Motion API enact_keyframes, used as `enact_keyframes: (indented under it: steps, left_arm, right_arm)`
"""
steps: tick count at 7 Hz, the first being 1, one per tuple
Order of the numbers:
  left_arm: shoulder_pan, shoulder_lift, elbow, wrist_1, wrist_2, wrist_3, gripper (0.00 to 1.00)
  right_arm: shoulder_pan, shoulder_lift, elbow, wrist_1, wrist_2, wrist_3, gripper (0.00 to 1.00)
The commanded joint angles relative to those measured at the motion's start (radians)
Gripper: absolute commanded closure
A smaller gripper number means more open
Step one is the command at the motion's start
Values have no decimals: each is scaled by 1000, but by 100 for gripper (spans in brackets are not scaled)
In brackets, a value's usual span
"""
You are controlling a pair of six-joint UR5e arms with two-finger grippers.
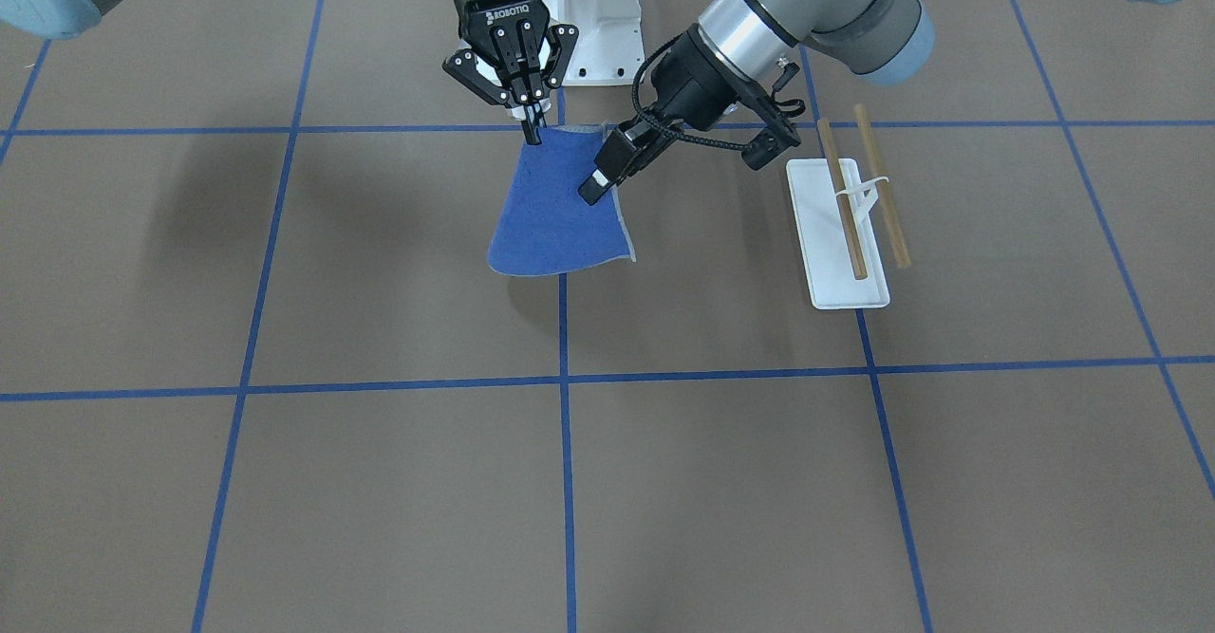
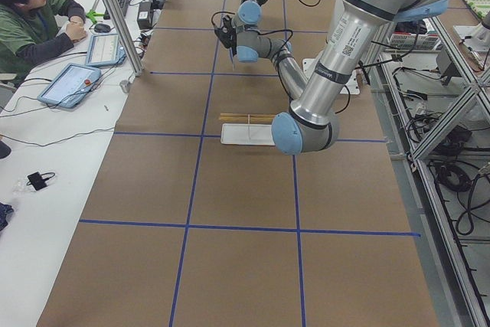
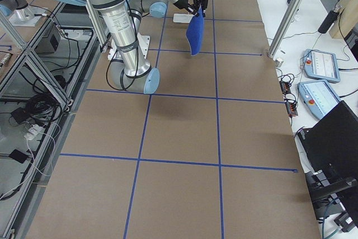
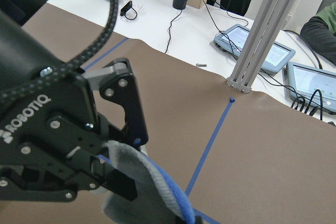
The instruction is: Hang towel on rack
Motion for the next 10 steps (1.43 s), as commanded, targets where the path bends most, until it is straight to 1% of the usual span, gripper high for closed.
enact_keyframes:
  steps: [1,2,6,7,8,9,10]
  left_arm:
    - [-1,4,4,0,2,11,68]
    - [-1,4,7,-3,2,15,61]
    - [1,4,18,-3,2,44,61]
    - [1,4,19,-3,2,44,71]
    - [1,4,19,-3,2,43,97]
    - [-1,6,21,-3,2,44,100]
    - [1,6,21,-3,2,44,100]
  right_arm:
    - [-1,-8,6,1,1,2,100]
    - [-1,-5,6,1,2,2,100]
    - [-1,-4,39,1,2,0,100]
    - [-1,-7,39,1,2,0,100]
    - [-1,-8,41,1,2,-1,100]
    - [-1,-8,41,1,2,-2,100]
    - [-1,-11,41,3,2,-2,100]
